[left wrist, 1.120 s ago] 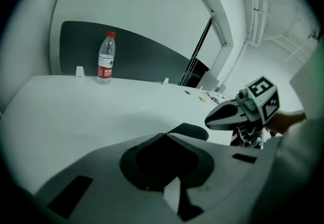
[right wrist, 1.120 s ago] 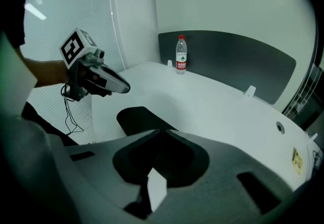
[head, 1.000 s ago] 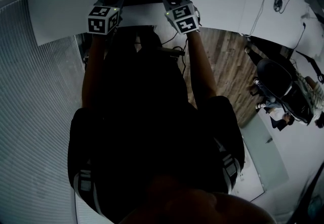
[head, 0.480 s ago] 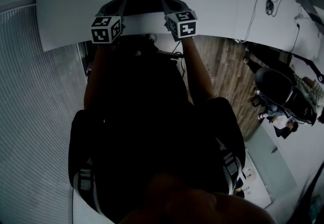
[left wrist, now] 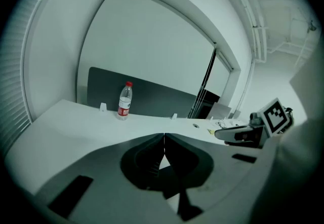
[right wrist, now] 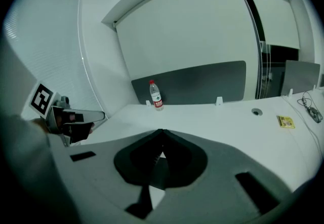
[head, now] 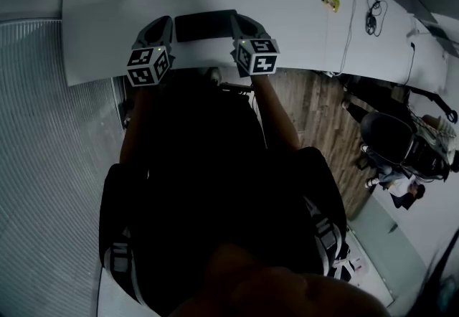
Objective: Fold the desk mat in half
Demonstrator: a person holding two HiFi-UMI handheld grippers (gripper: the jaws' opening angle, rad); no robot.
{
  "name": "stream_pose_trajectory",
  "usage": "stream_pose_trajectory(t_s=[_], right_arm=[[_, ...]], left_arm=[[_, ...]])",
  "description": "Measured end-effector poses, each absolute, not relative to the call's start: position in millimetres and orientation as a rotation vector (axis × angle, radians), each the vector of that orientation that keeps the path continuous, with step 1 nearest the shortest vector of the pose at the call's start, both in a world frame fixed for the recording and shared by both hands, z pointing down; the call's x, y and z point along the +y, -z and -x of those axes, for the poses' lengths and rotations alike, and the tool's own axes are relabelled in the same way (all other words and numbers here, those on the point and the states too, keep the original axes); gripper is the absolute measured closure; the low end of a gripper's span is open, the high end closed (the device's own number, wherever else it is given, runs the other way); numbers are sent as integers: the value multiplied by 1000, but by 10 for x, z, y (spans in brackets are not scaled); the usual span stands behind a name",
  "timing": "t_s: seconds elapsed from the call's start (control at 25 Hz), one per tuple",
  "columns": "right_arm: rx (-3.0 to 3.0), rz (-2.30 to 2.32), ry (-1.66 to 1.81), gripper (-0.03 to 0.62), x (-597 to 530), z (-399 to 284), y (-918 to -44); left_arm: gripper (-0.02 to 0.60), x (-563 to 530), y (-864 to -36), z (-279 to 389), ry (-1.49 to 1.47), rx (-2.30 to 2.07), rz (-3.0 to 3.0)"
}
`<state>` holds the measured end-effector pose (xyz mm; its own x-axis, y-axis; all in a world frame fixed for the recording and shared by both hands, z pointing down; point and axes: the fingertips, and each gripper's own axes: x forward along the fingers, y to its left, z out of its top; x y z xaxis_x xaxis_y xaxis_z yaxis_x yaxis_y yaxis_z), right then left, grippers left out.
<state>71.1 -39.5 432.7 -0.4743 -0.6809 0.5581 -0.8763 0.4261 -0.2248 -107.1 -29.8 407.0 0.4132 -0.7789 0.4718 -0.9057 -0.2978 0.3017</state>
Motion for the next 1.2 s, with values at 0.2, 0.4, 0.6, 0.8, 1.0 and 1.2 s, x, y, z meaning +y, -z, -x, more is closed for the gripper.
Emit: stream_pose_trajectory(t_s=[0.2, 0.4, 0.6, 0.8, 1.0, 1.2], right_arm=[[-2350, -1399, -677, 592, -374, -699, -4013], [-2404, -1442, -620, 592, -281, -650, -3712], [-2433, -1447, -582, 592, -138, -617, -3554], [-2433, -1459, -587, 592, -39, -640, -3559], [-2444, -1457, -561, 592, -19, -674, -3518], [-2449, -1447, -569, 592, -40, -674, -3486]], left_arm=[[575, -231, -3742, 1047, -240, -1479, -2204], [575, -139, -3439, 1055, -140, -1535, -2260], [575, -110, -3215, 1059, -57, -1604, -2313], [575, -124, -3188, 996, -47, -1641, -2317], [575, -129, -3183, 960, -37, -1655, -2320], [575, -133, -3183, 957, -45, -1656, -2319]])
